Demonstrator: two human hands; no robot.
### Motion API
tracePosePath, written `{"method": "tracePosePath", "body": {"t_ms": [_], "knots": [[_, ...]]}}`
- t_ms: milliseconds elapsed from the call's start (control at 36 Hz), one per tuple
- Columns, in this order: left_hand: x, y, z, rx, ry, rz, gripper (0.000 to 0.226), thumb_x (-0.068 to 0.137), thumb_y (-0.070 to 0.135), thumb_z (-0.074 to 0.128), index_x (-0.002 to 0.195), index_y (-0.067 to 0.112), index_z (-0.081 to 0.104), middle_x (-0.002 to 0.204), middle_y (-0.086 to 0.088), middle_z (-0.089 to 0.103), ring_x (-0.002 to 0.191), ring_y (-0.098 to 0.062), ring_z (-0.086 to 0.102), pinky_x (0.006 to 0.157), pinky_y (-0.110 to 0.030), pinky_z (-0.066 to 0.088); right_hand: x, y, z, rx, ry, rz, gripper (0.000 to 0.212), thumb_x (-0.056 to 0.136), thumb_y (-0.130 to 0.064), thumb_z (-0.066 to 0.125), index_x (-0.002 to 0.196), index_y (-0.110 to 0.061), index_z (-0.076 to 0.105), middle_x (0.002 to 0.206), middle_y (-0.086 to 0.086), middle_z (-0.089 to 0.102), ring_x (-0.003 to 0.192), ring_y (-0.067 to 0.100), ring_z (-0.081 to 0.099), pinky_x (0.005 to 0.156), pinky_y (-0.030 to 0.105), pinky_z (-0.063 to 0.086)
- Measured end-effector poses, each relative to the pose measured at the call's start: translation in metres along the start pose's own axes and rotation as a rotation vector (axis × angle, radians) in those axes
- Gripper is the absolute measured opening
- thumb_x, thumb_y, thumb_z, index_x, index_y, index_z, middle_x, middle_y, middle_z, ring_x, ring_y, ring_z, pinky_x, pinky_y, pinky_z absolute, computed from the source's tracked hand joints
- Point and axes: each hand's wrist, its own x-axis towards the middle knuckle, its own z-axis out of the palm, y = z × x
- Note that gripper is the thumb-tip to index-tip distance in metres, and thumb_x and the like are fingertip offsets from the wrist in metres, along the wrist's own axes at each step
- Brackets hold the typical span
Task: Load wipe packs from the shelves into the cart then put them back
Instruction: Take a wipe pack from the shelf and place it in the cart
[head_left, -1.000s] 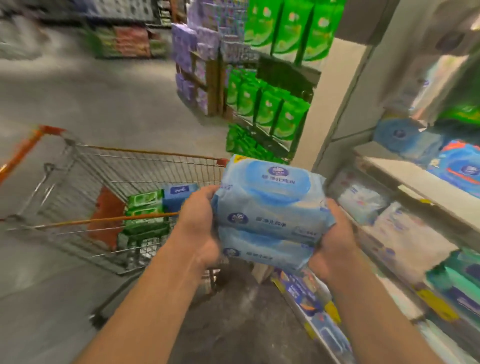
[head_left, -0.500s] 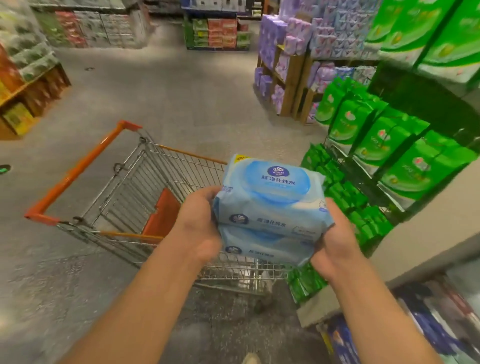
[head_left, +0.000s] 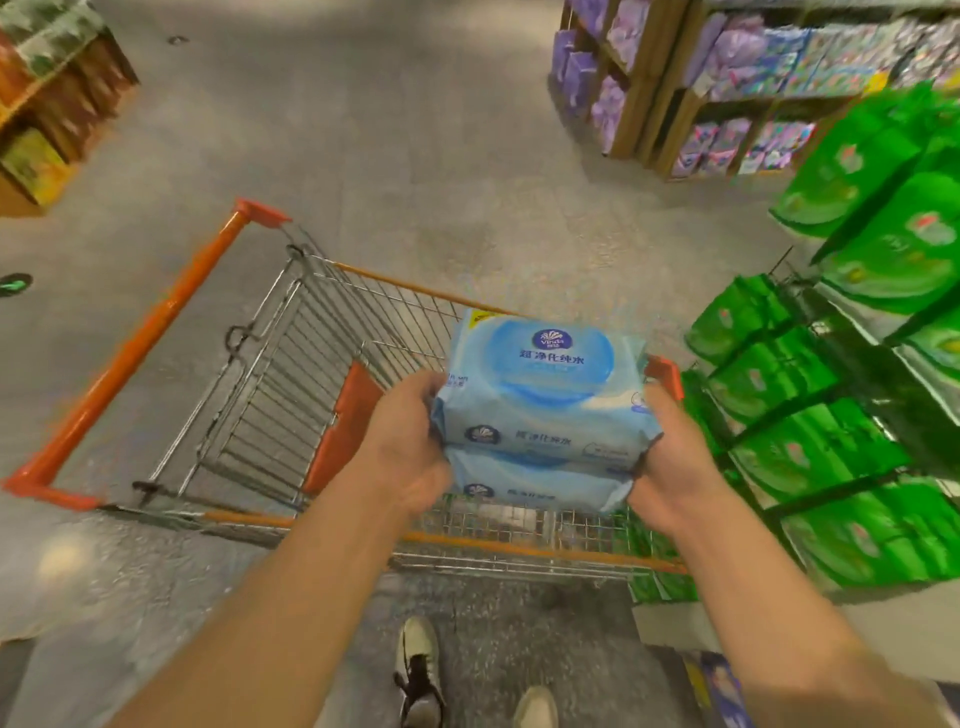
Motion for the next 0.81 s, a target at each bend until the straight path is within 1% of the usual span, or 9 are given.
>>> {"method": "tracePosePath", "body": {"t_ms": [83,194,278,389,472,583,639,722,806], "knots": [[0.023,0.008,-0.014,0.035,0.068,-0.032,0.045,0.1,0.024,0.037,0.131,0.005,0.064,0.126,-0.021,0.069,0.116,-0.043,0.065,0.097,-0.056,0.055,0.023,0.014,0.004,-0.046,0.056,0.036,0.04,0.105,-0.034,0.048,0.13,-0.009,0.066,0.127,0.02,0.068,0.119,0.043,0.064,0.104,0.065,0.046],[0.055,0.009,-0.035,0.103,0.127,-0.085,0.034,0.1,0.027,0.039,0.097,0.013,0.069,0.102,-0.017,0.076,0.082,-0.032,0.072,0.086,-0.051,0.058,0.041,0.031,0.008,-0.144,0.059,0.096,0.035,0.105,-0.03,0.049,0.126,-0.008,0.068,0.123,0.017,0.071,0.112,0.036,0.069,0.094,0.051,0.058],[0.074,0.003,-0.047,0.124,0.145,-0.143,0.035,0.1,0.031,0.039,0.088,0.015,0.068,0.093,-0.015,0.075,0.082,-0.033,0.07,0.091,-0.055,0.055,0.052,0.045,0.006,-0.174,0.076,0.181,0.035,0.108,-0.025,0.044,0.127,-0.006,0.067,0.121,0.015,0.072,0.109,0.033,0.071,0.084,0.045,0.061],[0.101,-0.01,-0.058,0.188,0.174,-0.188,0.034,0.1,0.03,0.041,0.082,0.015,0.066,0.084,-0.012,0.075,0.072,-0.031,0.07,0.079,-0.046,0.058,0.074,0.066,-0.009,-0.16,0.23,0.24,0.033,0.105,-0.022,0.046,0.087,-0.01,0.071,0.083,0.008,0.075,0.069,0.02,0.073,0.058,0.034,0.058],[0.125,-0.024,-0.065,0.255,0.168,-0.233,0.05,0.103,0.031,0.038,0.066,0.019,0.068,0.078,-0.008,0.075,0.064,-0.027,0.071,0.067,-0.037,0.057,0.094,0.084,-0.028,-0.16,0.249,0.269,0.031,0.104,-0.031,0.049,0.097,-0.012,0.071,0.094,0.011,0.073,0.078,0.024,0.07,0.07,0.038,0.058],[0.164,-0.046,-0.078,0.36,0.245,-0.302,0.028,0.094,0.026,0.041,0.068,0.02,0.051,0.074,-0.008,0.064,0.064,-0.026,0.063,0.065,-0.035,0.054,0.12,0.108,-0.057,-0.116,0.255,0.297,0.036,0.107,-0.037,0.042,0.097,-0.02,0.074,0.089,0.002,0.078,0.077,0.02,0.074,0.068,0.039,0.062],[0.181,-0.062,-0.085,0.385,0.235,-0.345,0.035,0.094,0.022,0.039,0.063,0.019,0.055,0.066,-0.006,0.065,0.058,-0.024,0.063,0.061,-0.031,0.053,0.131,0.122,-0.071,-0.136,0.275,0.292,0.034,0.107,-0.034,0.044,0.099,-0.017,0.072,0.086,0.001,0.078,0.076,0.02,0.074,0.063,0.034,0.062],[0.206,-0.086,-0.095,0.393,0.203,-0.374,0.059,0.096,0.015,0.036,0.039,0.017,0.053,0.048,0.001,0.057,0.046,-0.017,0.055,0.053,-0.026,0.042,0.148,0.146,-0.095,-0.193,0.329,0.289,0.032,0.106,-0.033,0.048,0.114,-0.009,0.067,0.095,0.008,0.075,0.085,0.025,0.072,0.068,0.037,0.06],[0.227,-0.108,-0.104,0.419,0.257,-0.408,0.054,0.093,0.009,0.035,0.044,0.015,0.055,0.049,-0.002,0.057,0.048,-0.019,0.056,0.05,-0.021,0.043,0.168,0.166,-0.118,-0.235,0.355,0.329,0.035,0.105,-0.031,0.048,0.112,0.0,0.063,0.097,0.016,0.068,0.085,0.031,0.066,0.069,0.04,0.055]]}}
